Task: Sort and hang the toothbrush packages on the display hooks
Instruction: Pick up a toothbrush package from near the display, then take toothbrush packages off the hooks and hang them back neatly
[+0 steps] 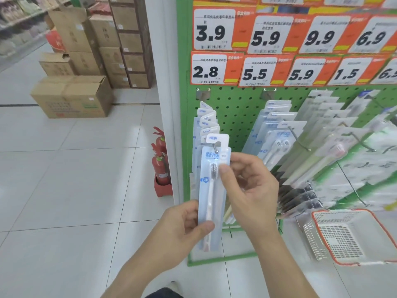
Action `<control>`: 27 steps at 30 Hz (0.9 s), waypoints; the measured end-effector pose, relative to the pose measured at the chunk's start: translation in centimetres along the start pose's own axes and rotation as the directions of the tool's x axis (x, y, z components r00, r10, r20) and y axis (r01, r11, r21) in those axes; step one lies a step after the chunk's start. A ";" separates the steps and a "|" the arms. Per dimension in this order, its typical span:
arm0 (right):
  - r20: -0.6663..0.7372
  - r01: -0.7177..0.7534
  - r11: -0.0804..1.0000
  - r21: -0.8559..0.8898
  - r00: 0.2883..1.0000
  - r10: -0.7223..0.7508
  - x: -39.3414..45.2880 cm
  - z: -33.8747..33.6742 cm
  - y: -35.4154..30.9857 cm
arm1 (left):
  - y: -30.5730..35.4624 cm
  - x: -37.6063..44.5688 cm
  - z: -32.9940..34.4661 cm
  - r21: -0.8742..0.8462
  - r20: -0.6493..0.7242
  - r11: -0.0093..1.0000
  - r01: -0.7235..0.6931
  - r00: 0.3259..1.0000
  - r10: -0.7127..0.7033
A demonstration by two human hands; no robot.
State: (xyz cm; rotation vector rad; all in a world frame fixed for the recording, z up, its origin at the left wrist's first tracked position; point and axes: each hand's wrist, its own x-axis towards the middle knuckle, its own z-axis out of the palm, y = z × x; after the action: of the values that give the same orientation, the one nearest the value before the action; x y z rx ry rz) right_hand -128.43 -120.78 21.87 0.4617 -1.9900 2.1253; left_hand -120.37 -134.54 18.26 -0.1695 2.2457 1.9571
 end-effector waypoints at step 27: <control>-0.167 -0.088 0.885 -0.458 0.986 0.011 3.9 -11.3 5.4 | -0.7 8.4 12.7 0.194 -0.291 0.981 0.030 0.956 0.029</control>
State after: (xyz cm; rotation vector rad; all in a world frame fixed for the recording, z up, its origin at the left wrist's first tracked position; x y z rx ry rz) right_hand -135.03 -110.25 17.72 0.1506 -2.3279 1.5620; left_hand -127.88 -121.94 14.26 -0.4638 2.6045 1.7949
